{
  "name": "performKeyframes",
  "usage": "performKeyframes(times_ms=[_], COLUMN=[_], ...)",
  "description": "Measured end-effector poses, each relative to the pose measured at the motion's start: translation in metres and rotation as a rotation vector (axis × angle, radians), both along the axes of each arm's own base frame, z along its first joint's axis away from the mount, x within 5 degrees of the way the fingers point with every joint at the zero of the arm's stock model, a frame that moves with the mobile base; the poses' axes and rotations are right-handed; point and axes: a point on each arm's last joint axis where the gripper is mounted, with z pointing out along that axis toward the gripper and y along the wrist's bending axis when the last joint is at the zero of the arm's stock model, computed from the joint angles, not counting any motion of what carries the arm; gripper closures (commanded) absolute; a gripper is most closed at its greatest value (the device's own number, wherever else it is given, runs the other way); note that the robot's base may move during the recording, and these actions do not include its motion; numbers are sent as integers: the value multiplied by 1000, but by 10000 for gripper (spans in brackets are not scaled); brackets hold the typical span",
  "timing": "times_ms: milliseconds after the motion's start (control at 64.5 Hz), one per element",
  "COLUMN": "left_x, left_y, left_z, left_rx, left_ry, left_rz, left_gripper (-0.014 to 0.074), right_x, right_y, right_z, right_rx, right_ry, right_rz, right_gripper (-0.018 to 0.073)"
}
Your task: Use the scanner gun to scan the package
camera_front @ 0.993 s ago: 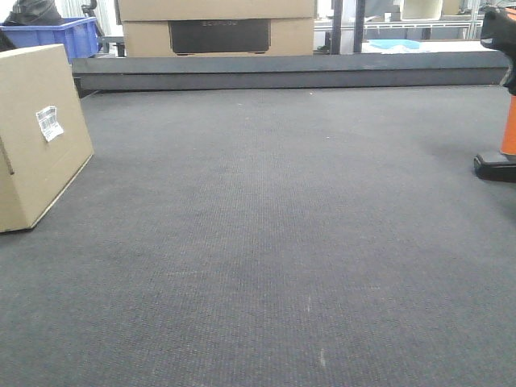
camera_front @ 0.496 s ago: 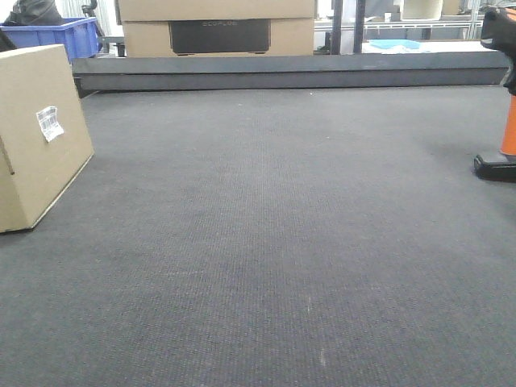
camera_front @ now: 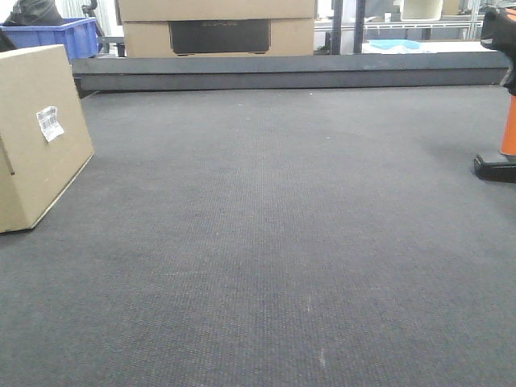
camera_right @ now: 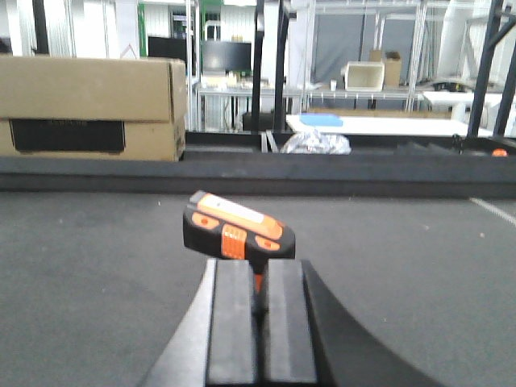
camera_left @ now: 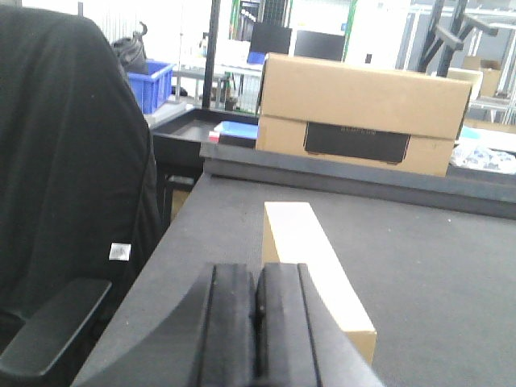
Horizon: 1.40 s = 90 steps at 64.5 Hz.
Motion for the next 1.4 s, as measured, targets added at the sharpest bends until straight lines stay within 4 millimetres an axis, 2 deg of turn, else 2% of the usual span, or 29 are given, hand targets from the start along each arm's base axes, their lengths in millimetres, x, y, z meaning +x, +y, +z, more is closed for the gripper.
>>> performKeyframes(times_ms=[388, 558, 698, 806, 930, 1008, 1396], left_x=[0, 0, 0, 0, 0, 0, 0], left_y=[0, 0, 0, 0, 0, 0, 0], left_z=[0, 0, 0, 0, 0, 0, 0], left_rx=[4, 4, 4, 4, 4, 4, 4], left_ry=[0, 0, 0, 0, -1, -1, -1], left_rz=[1, 1, 1, 1, 1, 1, 1], left_gripper=[707, 707, 707, 707, 707, 707, 707], right_x=[-1, -6, -21, -31, -32, -31, -31], right_y=[0, -1, 1, 3, 5, 5, 5], right_z=[1, 0, -13, -35, -60, -68, -71], right_rx=[2, 96, 10, -9, -15, -17, -21], right_ry=[-7, -17, -41, -30, 52, 82, 81], right_rz=[0, -5, 1, 31, 65, 70, 68], right_gripper=[721, 721, 721, 721, 721, 721, 721])
